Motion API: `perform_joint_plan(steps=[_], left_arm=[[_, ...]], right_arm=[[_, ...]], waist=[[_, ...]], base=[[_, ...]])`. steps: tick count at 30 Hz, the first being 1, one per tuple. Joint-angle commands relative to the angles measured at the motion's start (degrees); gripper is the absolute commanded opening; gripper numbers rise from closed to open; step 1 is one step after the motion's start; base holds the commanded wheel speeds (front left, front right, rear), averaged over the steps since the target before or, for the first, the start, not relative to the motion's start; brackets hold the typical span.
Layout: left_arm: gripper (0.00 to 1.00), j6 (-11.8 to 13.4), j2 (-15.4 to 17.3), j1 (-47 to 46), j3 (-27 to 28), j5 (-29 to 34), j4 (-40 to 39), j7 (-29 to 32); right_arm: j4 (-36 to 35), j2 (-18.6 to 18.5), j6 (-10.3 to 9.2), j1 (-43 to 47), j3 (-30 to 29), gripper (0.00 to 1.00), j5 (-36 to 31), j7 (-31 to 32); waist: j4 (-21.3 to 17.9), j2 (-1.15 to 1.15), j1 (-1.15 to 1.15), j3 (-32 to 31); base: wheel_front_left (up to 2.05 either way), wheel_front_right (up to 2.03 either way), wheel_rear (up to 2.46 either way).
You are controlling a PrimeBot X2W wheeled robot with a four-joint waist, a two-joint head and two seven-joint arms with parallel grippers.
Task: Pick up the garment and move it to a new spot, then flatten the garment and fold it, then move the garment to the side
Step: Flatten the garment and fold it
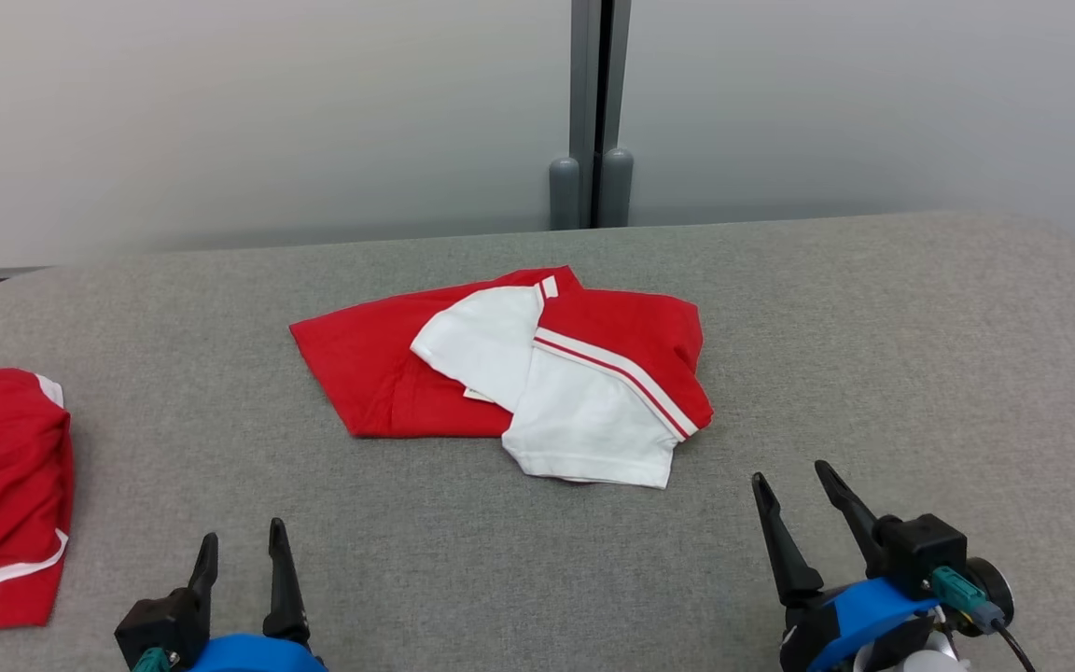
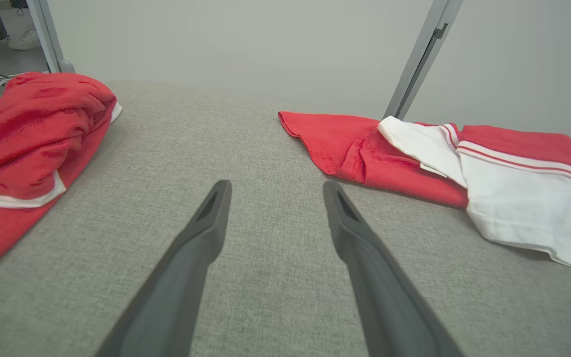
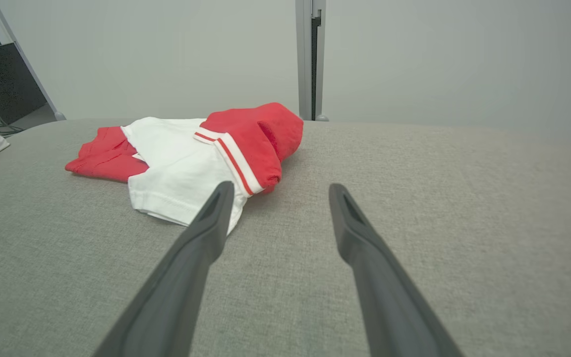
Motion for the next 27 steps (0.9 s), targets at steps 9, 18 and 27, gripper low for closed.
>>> perform_joint_plan(steps=[9, 18, 27], left_arm=[[1.00, 1.0, -0.1, -3.5, -4.6, -0.6, -1.6, -0.2], [1.00, 1.6, -0.1, -6.3, -9.1, -1.5, 0.5, -0.2], [1.00, 2.3, 0.0, -7.8, -12.1, -3.4, -0.4, -0.2]], right_arm=[[3.4, -0.2, 0.01, -8.2, 7.9, 1.00, -0.2, -0.1], [11.5, -0.2, 0.01, -15.4, 12.2, 1.00, -4.5, -0.1], [20.3, -0.2, 0.01, -19.4, 10.9, 1.00, -9.5, -0.1]], waist=[[7.3, 0.00, 0.00, 5.6], [13.9, 0.00, 0.00, 9.8], [17.1, 0.00, 0.00, 13.0]], base=[[0.00, 0.00, 0.00], [0.00, 0.00, 0.00], [0.00, 0.00, 0.00]])
